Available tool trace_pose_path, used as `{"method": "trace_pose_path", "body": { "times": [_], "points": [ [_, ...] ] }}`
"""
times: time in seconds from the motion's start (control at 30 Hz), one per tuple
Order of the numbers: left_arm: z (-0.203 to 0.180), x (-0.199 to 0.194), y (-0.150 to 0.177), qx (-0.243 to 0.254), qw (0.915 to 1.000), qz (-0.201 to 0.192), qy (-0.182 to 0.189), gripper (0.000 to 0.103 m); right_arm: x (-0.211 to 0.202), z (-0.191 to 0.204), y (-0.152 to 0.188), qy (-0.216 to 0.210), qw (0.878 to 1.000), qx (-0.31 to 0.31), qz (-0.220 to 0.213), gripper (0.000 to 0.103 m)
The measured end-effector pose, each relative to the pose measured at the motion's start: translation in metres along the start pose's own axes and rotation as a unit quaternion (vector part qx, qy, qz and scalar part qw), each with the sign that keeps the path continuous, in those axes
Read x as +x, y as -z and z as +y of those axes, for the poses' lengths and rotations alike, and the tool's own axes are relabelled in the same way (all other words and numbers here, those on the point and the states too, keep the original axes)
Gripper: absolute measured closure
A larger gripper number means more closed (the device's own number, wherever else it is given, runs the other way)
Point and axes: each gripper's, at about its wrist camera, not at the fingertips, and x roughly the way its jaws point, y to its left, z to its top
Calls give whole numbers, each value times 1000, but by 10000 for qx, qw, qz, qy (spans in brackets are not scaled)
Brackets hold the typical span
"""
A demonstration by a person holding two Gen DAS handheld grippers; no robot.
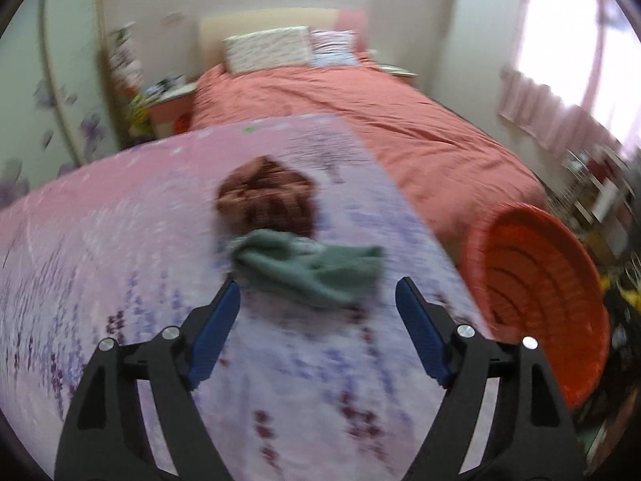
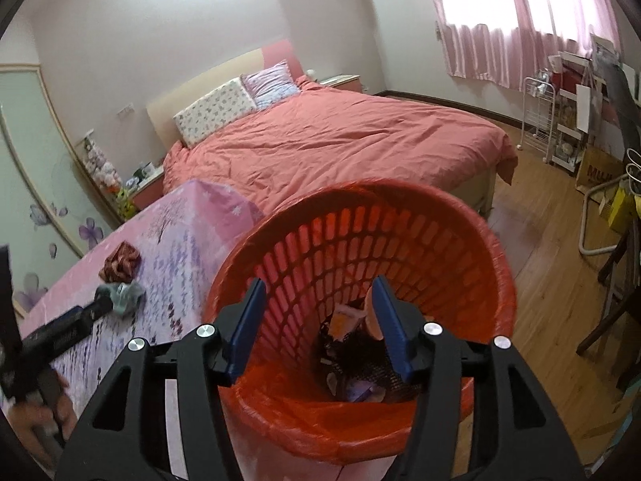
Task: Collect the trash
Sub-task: 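Grasp the grey-green cloth with the left tool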
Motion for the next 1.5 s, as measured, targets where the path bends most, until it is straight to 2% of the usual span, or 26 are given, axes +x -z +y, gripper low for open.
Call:
{"method": "trace_pose_path", "body": {
  "times": [0.17,0.27,0.33,0.4,0.47,0.53,0.7,0.97,1.07,1.17,1.23,1.33,1.4,1.5],
  "points": [
    [12,21,-8,-235,9995,228,8,43,4,18,9,-40,9996,-266,117,47],
    [13,37,-7,-172,9990,401,-100,61,5,23,13,-62,9993,-321,175,47],
    [15,38,-6,-158,9991,312,-222,79,5,28,15,-80,9992,-346,193,47],
    [23,37,-4,-167,9993,276,-184,89,4,31,16,-89,9991,-374,198,47],
    [30,34,-2,-192,9994,263,-108,93,4,36,17,-110,9989,-408,208,47],
    [41,30,1,-156,9994,237,-193,94,4,42,19,-148,9986,-445,225,47],
    [87,13,13,-295,9986,201,-379,94,5,60,25,-288,9975,-575,295,47],
    [190,-21,34,-473,9915,138,-1201,94,10,103,37,-576,9932,-909,449,48],
    [221,-29,40,-681,9900,218,-1217,91,14,120,42,-673,9910,-1036,522,48],
    [238,-38,43,-911,9895,131,-1115,77,17,136,47,-733,9886,-1177,583,48],
    [243,-46,45,-1079,9890,-21,-1010,50,18,146,49,-756,9870,-1280,607,48],
    [241,-54,43,-1267,9882,-211,-831,38,17,154,51,-769,9854,-1388,624,48],
    [235,-51,40,-1238,9885,-189,-847,33,18,159,52,-770,9846,-1434,633,48],
    [227,-36,32,-1050,9900,-54,-942,33,19,167,54,-760,9836,-1496,659,48]
  ]
}}
